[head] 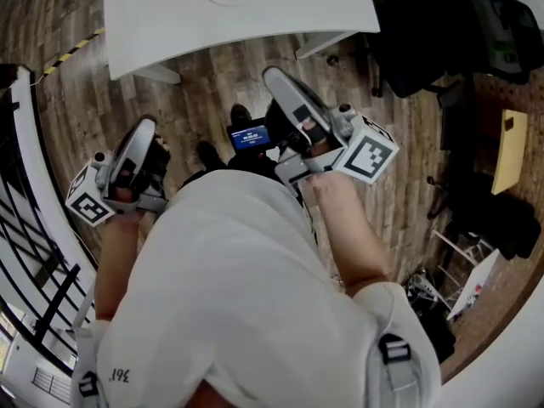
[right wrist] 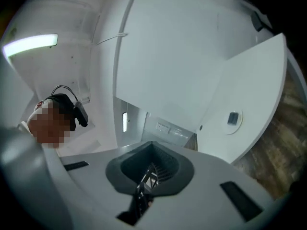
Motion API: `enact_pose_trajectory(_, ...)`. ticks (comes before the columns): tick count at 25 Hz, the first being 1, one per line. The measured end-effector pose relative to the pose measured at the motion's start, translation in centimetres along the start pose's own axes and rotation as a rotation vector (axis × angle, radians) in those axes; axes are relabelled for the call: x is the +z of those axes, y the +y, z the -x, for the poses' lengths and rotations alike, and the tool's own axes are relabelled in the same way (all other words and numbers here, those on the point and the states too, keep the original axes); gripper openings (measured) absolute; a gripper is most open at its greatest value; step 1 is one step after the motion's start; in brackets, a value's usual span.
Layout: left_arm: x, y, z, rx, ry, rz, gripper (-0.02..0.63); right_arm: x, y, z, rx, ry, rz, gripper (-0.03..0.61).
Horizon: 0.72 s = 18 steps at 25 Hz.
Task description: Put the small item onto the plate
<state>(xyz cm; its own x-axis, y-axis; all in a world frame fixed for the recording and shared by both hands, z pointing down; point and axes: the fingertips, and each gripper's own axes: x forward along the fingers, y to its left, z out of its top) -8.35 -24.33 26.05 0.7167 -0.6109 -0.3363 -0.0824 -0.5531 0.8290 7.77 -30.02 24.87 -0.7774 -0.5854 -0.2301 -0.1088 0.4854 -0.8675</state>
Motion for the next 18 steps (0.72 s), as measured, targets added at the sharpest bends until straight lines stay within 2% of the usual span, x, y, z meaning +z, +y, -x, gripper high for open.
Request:
enact_pose_trajectory(4, -1.2, -0.3, 3.9, -0.014, 0.019, 0.040, 0.006, -0.8, 1.9, -1.5, -0.011, -0.073, 0.073, 0.002)
enact_pose_trajectory(7, -1.7, 0.0, 5.1, -0.009, 0.024, 0.062, 0.006, -1.0, 2.2, -1.9, -0.032, -0.076, 0.106, 0.002)
enact_pose_trajectory(13, -1.1, -0.9, 7.4, -0.030, 0.006, 0.038, 0.006, -2.6, 2.7, -0.5, -0.088, -0.084, 0.146, 0.002)
enact_pose_trajectory(18, 0.6, -3.3, 10.9, -0.050, -0.009, 0.024, 0.006, -4.7, 6.5, -2.5, -0.071, -0.093, 0.199, 0.001)
